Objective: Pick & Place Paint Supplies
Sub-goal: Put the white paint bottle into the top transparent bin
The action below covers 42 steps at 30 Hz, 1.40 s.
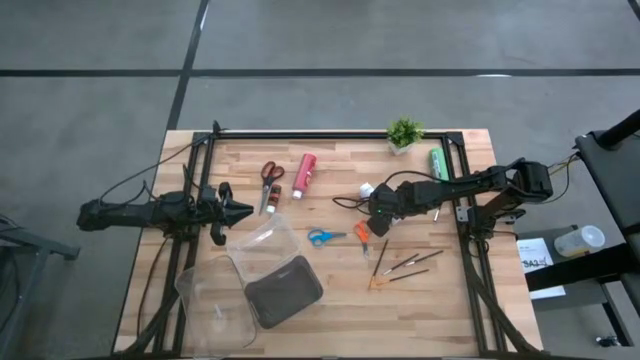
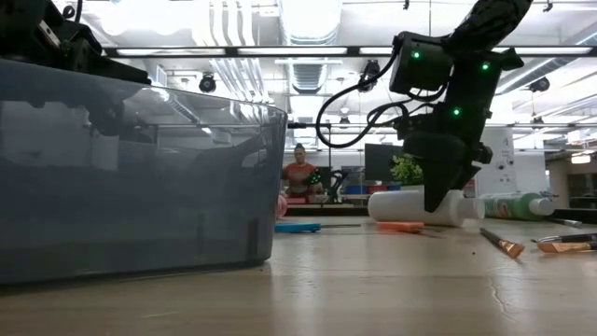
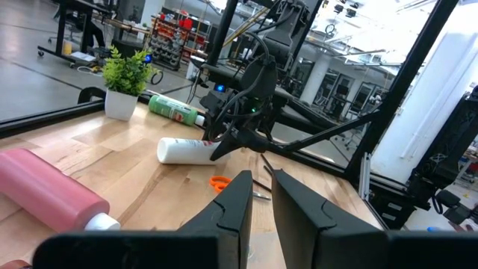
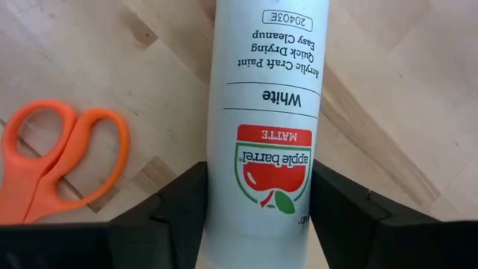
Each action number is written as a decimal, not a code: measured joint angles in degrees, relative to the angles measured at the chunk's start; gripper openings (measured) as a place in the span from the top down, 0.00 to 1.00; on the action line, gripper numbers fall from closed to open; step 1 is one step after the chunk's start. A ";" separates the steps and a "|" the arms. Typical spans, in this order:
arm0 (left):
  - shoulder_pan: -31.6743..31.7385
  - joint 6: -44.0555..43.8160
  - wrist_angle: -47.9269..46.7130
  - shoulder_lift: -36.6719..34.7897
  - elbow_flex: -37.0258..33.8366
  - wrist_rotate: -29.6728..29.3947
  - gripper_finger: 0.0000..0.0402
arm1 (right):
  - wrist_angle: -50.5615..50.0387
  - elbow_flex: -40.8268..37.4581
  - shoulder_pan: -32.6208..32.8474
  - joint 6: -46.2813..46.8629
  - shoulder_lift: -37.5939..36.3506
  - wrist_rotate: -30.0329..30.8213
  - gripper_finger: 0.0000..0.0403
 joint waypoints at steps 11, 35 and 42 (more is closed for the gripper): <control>-0.02 0.00 0.01 0.00 0.00 0.02 0.85 | 0.07 0.18 0.09 -0.42 -0.77 0.00 0.51; -0.01 0.00 0.01 0.02 -0.01 0.02 0.85 | 19.90 7.71 13.69 -27.67 -8.60 -5.47 0.51; 0.00 0.00 0.00 0.02 0.00 0.02 0.85 | 20.74 16.19 19.28 -35.98 -2.31 -6.52 0.51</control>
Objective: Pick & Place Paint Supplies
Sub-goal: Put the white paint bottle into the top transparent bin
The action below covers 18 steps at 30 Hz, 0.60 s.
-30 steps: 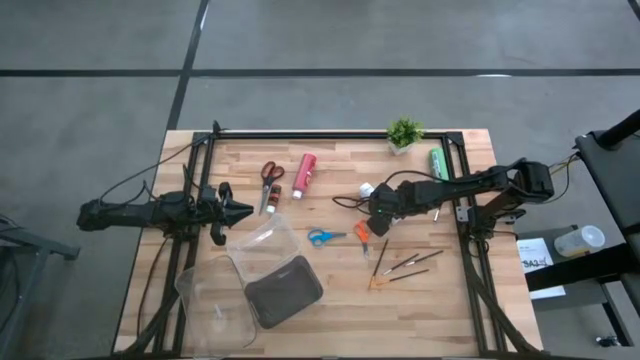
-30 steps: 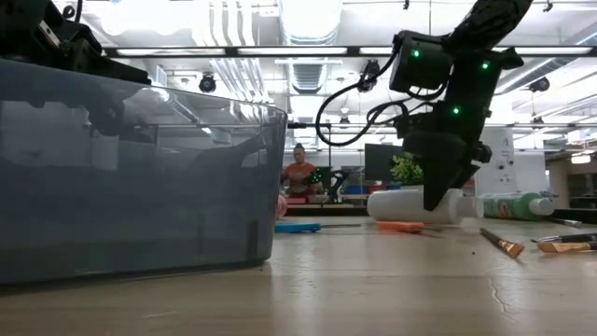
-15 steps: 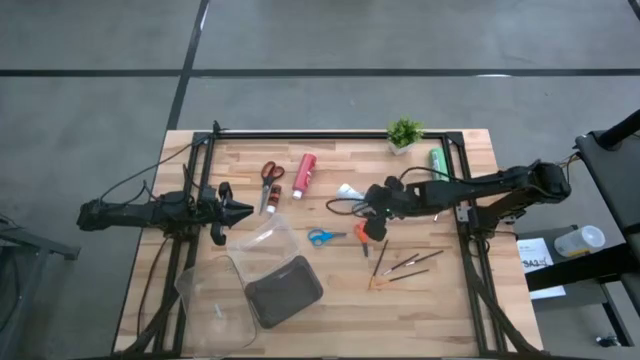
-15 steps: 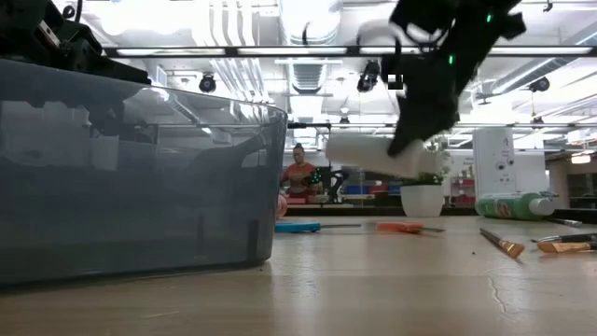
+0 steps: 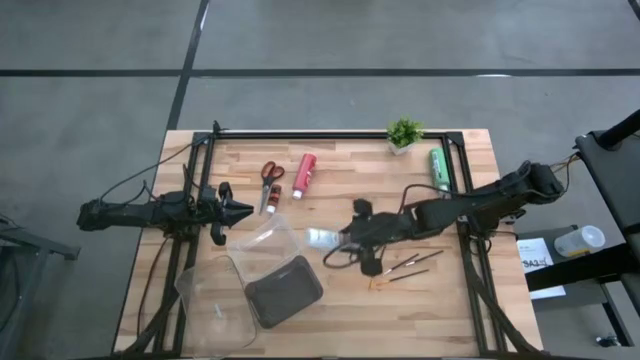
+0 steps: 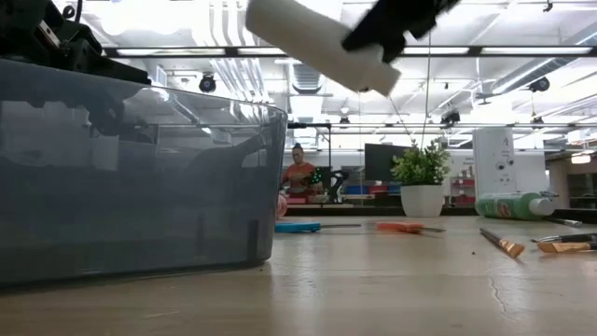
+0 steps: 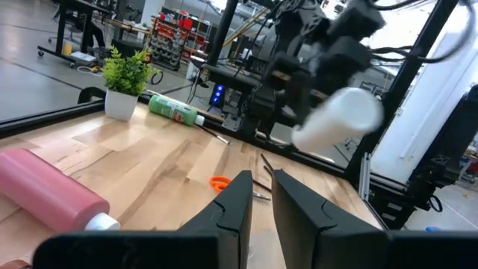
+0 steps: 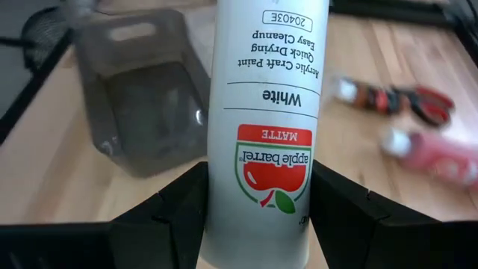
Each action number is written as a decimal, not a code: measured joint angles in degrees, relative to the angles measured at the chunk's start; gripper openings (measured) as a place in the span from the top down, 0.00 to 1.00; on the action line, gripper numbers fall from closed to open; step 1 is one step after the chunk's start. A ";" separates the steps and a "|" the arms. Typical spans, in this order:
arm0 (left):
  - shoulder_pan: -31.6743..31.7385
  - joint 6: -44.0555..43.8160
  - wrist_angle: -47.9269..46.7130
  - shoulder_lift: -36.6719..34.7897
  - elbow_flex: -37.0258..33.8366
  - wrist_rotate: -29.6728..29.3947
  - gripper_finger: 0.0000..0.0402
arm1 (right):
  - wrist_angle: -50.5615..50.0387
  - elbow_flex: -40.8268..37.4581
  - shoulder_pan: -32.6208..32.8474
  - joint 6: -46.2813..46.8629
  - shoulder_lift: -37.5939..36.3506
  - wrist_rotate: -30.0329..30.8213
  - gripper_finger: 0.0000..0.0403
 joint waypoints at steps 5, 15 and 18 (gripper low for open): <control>-0.01 0.00 0.01 -0.01 -0.01 -0.01 0.85 | -2.73 8.19 1.44 -7.02 6.53 0.02 0.51; 0.00 0.00 0.00 0.00 -0.02 0.00 0.85 | -7.45 23.25 0.15 -20.83 20.31 -0.15 0.51; 0.00 0.00 0.01 0.00 -0.02 0.00 0.85 | -7.78 26.11 -0.96 -23.55 23.07 -0.17 0.51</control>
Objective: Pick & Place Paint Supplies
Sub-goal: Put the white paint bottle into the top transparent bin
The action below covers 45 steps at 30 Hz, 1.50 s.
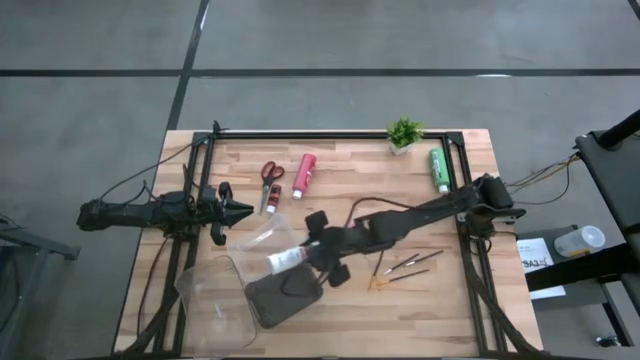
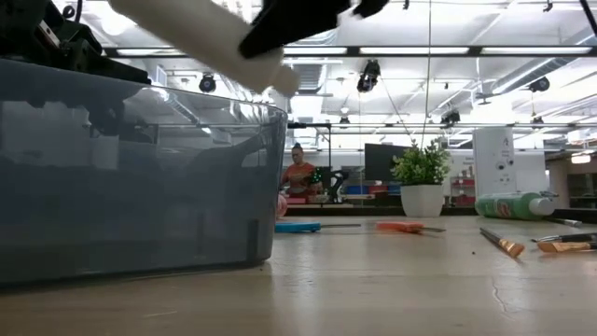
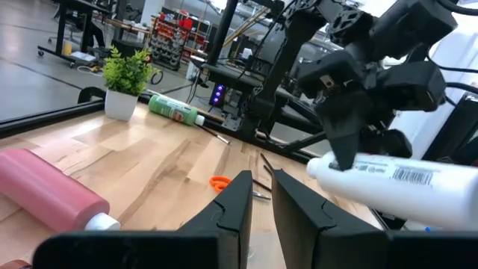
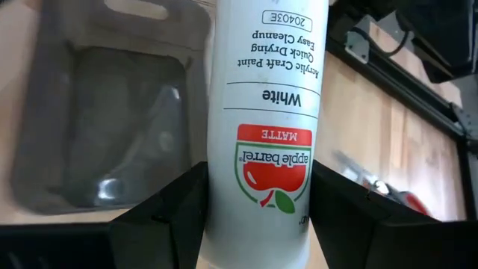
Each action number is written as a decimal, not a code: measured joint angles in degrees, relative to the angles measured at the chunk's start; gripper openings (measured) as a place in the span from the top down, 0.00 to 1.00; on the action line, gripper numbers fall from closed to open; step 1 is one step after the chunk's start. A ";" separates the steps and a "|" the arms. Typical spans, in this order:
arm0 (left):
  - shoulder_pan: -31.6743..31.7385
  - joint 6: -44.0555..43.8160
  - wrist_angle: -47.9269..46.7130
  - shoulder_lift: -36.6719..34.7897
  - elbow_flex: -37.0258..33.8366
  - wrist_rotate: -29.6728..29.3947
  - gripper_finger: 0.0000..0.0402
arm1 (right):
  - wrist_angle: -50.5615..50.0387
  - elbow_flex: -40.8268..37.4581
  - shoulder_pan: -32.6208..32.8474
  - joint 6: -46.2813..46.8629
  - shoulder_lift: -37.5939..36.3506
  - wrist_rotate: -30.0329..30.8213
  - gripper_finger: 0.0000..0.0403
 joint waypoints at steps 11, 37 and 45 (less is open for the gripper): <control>-0.01 0.00 -0.01 0.00 0.00 0.00 0.85 | 2.57 5.12 -5.56 -9.80 7.62 -6.77 0.51; -0.01 0.00 0.02 -0.02 0.00 -0.01 0.85 | -7.58 25.86 -9.94 -12.88 23.96 -6.82 0.51; -0.02 0.00 -0.01 0.00 0.00 -0.02 0.85 | -7.71 25.81 -9.98 -12.69 24.31 -8.67 0.51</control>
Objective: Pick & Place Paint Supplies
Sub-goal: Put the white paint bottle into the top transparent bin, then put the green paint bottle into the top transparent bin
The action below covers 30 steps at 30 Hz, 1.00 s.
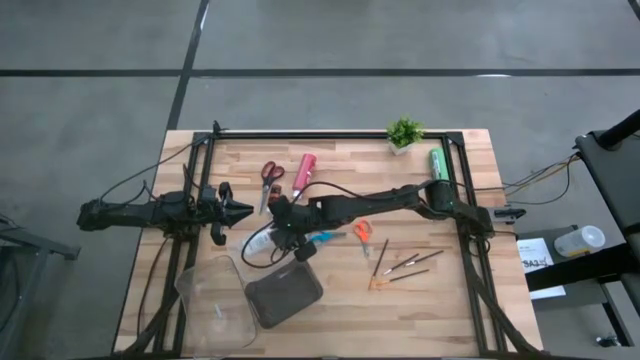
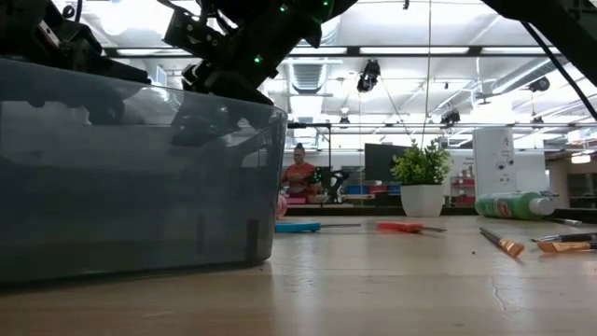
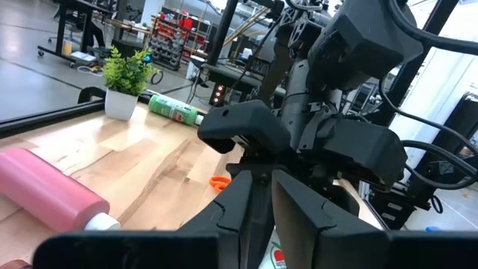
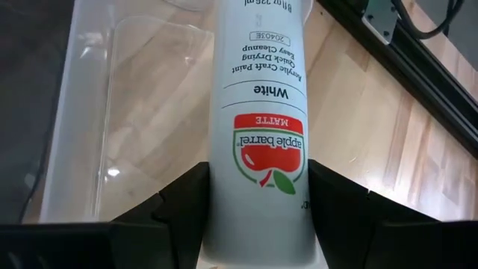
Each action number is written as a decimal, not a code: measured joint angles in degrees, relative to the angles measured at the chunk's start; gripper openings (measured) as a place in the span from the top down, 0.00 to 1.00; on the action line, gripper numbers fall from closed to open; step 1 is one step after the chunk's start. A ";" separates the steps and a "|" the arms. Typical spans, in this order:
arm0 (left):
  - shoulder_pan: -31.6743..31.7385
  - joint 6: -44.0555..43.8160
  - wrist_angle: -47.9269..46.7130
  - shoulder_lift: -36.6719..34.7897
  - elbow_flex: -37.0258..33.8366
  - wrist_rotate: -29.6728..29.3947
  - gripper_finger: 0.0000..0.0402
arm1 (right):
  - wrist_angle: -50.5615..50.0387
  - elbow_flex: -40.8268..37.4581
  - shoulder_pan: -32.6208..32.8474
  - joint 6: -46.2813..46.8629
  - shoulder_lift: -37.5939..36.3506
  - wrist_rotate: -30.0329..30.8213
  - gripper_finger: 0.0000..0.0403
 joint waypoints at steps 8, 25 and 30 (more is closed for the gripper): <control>0.02 0.00 0.02 -0.02 0.00 0.02 0.85 | 0.43 -0.36 -0.05 1.79 0.02 -0.06 0.51; 0.02 0.00 0.00 -0.02 0.00 0.02 0.85 | 0.59 -0.47 -0.20 2.80 0.17 -0.25 0.29; 0.02 0.00 0.00 -0.02 0.00 0.00 0.85 | 0.63 -0.47 -0.20 2.51 0.15 0.00 0.28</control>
